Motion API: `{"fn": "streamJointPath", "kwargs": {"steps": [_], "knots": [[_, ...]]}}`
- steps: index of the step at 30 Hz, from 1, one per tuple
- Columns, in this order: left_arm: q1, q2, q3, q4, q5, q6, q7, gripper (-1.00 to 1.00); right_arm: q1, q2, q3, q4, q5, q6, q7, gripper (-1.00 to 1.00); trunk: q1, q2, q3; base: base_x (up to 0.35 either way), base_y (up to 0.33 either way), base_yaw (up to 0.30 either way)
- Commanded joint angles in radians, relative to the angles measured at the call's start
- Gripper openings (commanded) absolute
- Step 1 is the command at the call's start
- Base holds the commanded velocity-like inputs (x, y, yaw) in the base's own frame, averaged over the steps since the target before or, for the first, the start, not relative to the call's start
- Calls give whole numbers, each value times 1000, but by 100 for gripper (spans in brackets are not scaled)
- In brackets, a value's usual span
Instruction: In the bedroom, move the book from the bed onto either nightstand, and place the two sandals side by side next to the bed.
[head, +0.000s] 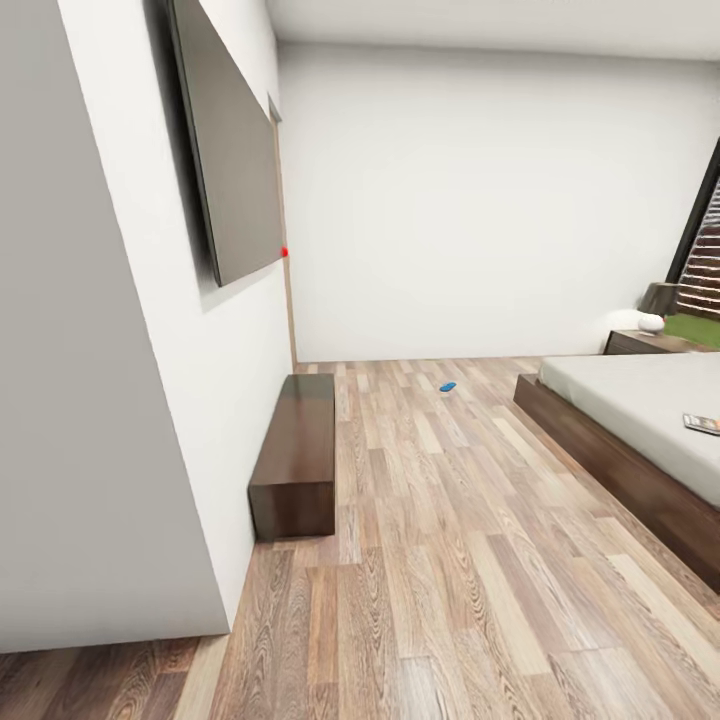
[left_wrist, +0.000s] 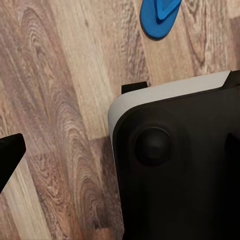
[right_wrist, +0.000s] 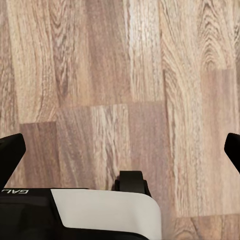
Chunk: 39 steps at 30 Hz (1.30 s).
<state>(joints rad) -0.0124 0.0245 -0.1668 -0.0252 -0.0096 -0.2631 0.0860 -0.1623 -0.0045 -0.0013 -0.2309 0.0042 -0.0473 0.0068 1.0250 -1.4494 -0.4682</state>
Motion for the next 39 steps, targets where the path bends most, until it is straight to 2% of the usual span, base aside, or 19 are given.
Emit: {"fn": "streamJointPath", "kwargs": {"steps": [1, 39], "knots": [[-1, 0, -8, 1, -1, -3, 6, 100, -1, 0, 0, 1, 0, -3, 1, 100, 0, -1, -1, 0, 12, -8], [-1, 0, -8, 1, -1, -3, 6, 100, -1, 0, 0, 1, 0, -3, 1, 100, 0, -1, -1, 0, 40, -1]]}}
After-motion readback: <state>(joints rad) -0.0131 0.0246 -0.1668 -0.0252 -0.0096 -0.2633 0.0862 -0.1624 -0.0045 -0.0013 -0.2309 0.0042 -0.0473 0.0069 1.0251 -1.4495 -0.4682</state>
